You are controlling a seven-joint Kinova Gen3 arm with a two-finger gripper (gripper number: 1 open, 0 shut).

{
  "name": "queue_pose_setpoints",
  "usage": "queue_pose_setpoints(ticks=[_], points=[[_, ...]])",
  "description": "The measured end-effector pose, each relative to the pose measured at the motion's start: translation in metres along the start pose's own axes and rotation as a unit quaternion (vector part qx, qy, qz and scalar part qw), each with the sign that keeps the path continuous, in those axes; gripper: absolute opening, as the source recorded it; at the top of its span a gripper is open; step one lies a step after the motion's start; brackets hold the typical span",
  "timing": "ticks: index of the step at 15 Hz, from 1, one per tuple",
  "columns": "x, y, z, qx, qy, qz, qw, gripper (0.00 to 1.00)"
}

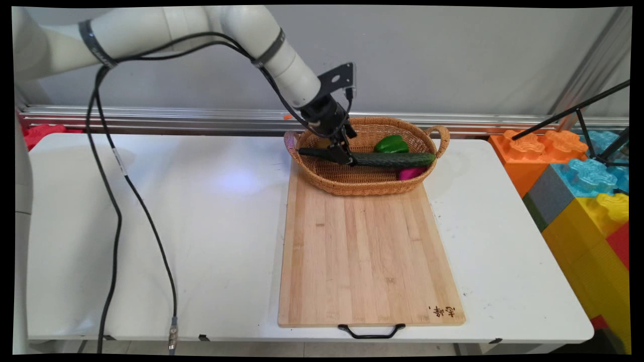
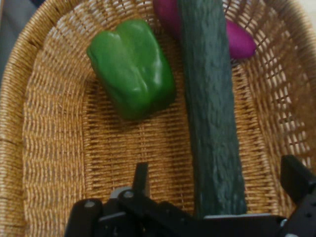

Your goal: Pick up the cucumber from the vegetable basket

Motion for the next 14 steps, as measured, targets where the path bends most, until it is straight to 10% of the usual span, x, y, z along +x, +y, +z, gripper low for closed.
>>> queue_pose_setpoints(ticks=[7,8,14], points=[[-0.002,-0.004,0.032,-0.003,-0.006,0.016,0.9999,1.0],[-0.003,-0.004,0.035,-0.003,-0.006,0.019,0.9998,0.0],[-0.001,-0.001,0.044,-0.008,0.0,0.026,0.9996,0.0]])
